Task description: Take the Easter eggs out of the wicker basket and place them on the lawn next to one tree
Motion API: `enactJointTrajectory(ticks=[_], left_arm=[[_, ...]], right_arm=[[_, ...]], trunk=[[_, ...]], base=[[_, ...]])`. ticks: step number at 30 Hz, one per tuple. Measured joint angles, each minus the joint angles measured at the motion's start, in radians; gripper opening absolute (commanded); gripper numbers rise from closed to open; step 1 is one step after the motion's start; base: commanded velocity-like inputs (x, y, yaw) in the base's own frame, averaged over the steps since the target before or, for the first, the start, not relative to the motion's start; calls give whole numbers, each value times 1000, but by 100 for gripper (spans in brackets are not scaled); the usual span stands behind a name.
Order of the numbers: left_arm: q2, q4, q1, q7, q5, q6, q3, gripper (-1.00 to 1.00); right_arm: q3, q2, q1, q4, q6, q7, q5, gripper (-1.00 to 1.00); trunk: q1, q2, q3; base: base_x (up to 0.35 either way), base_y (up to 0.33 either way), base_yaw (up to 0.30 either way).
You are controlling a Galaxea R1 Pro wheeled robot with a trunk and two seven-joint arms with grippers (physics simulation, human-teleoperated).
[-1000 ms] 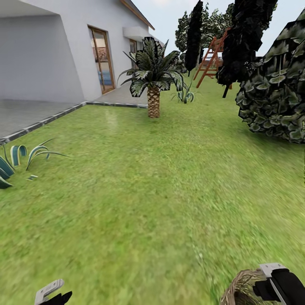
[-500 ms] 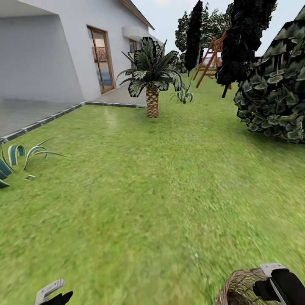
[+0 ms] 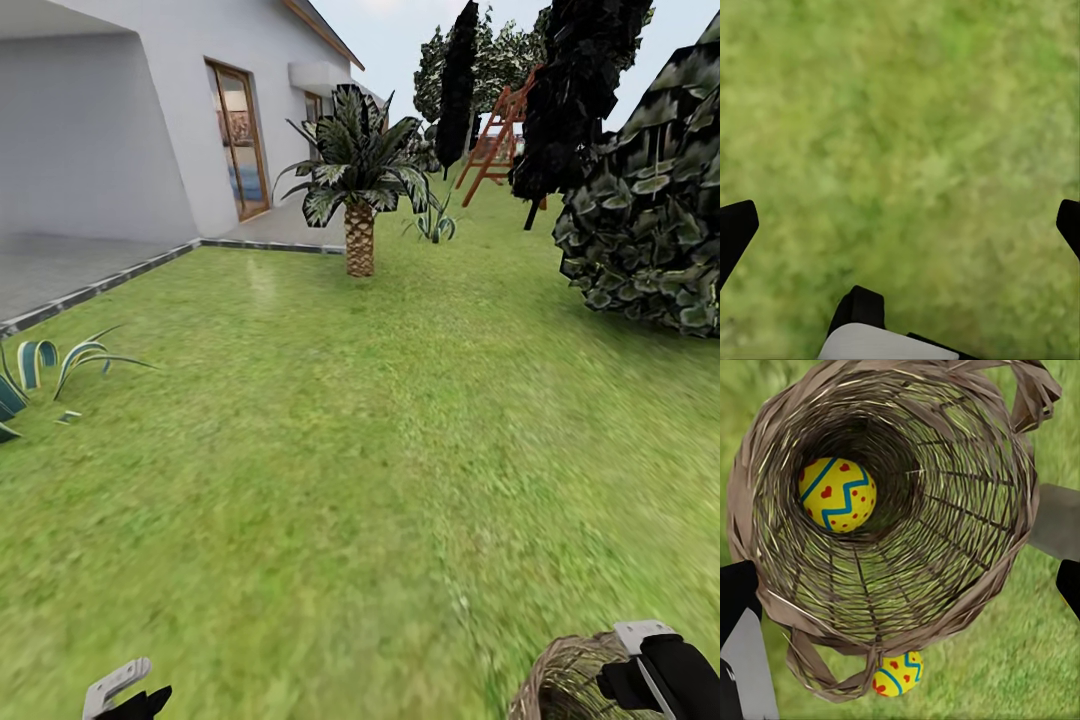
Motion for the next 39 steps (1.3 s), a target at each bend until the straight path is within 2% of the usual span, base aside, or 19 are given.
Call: enactJointTrajectory(ticks=[7, 14, 39], left_arm=[[1, 0, 0, -25, 0, -3, 4, 100], [0, 3, 0, -27, 0, -3, 2, 100], [0, 3, 0, -25, 0, -3, -2, 100]], right_arm=[[0, 0, 0, 0, 1, 0, 0, 100], [0, -1, 0, 0, 1, 0, 0, 100], [0, -2, 0, -1, 2, 1, 0, 100]], trunk=[[26, -49, -22], [27, -49, -22], [123, -224, -100]], base=[[212, 0, 0], [41, 0, 0], [0, 0, 0]])
